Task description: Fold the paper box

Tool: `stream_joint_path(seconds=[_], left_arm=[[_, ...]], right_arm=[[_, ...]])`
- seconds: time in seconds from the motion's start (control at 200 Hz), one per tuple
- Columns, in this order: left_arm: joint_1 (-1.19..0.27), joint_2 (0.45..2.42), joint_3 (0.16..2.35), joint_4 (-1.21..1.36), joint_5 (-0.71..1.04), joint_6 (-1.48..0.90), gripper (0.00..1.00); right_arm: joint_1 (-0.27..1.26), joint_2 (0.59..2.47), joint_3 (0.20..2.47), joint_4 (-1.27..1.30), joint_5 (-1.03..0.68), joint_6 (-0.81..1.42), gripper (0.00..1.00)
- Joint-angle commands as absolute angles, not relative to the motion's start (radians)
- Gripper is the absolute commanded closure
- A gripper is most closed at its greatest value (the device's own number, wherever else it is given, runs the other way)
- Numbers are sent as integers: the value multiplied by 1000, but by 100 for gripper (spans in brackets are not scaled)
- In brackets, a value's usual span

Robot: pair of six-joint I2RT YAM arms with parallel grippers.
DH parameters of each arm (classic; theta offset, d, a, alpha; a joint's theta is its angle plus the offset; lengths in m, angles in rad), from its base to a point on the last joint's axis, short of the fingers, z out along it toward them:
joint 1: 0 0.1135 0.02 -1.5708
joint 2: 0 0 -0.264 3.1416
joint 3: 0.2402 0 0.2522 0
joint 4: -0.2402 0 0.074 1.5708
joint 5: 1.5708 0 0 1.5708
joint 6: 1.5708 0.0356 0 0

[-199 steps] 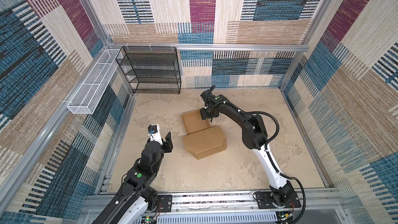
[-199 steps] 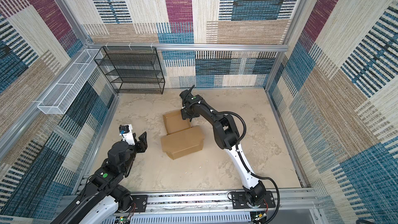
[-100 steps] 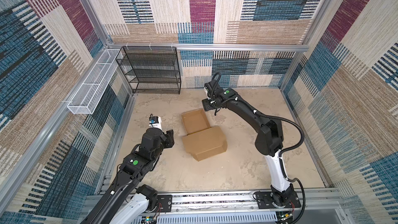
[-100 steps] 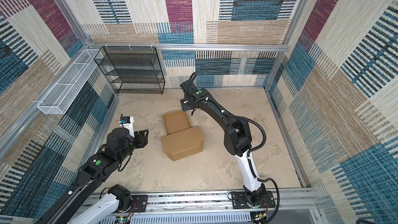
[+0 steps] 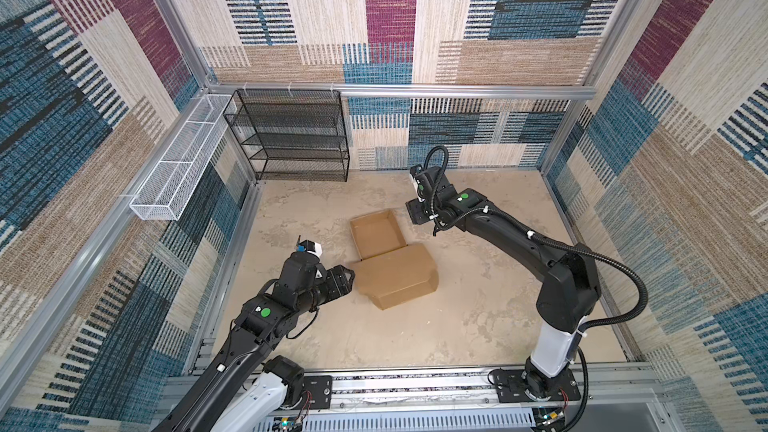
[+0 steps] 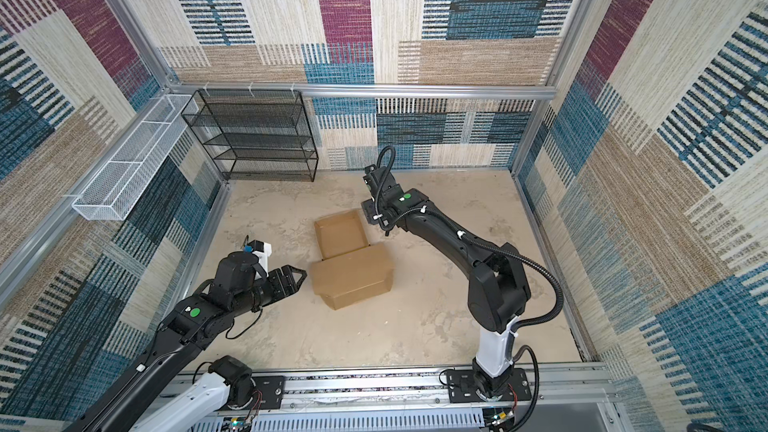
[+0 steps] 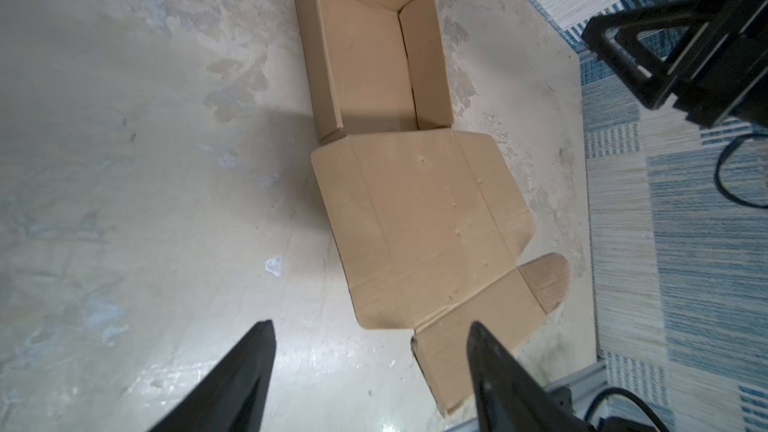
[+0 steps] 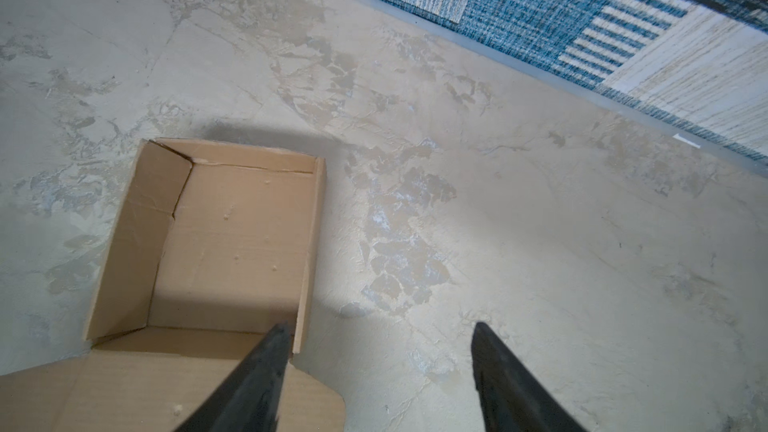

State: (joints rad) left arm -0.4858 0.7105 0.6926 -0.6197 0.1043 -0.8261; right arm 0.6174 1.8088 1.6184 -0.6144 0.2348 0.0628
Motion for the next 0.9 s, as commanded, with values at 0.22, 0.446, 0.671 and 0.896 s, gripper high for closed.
stream_joint_path(seconds=[0.22,0.446,0.671,0.896], left_arm=[[-746,579,623,-702,-77,-1140,29],[-893,680,532,-495,-170,-1220,29],[-973,669,513,-367,-295,-1216,30],[-1033,729,483,-271,-312,-1247,30]], right_arm=[[580,1687,1478,-438,185,51,29],[557,1616,1403,-397,154,35,28],[551,1615,1390,-386,124,46,29],[549,1608,1387,-388,119,52,30]])
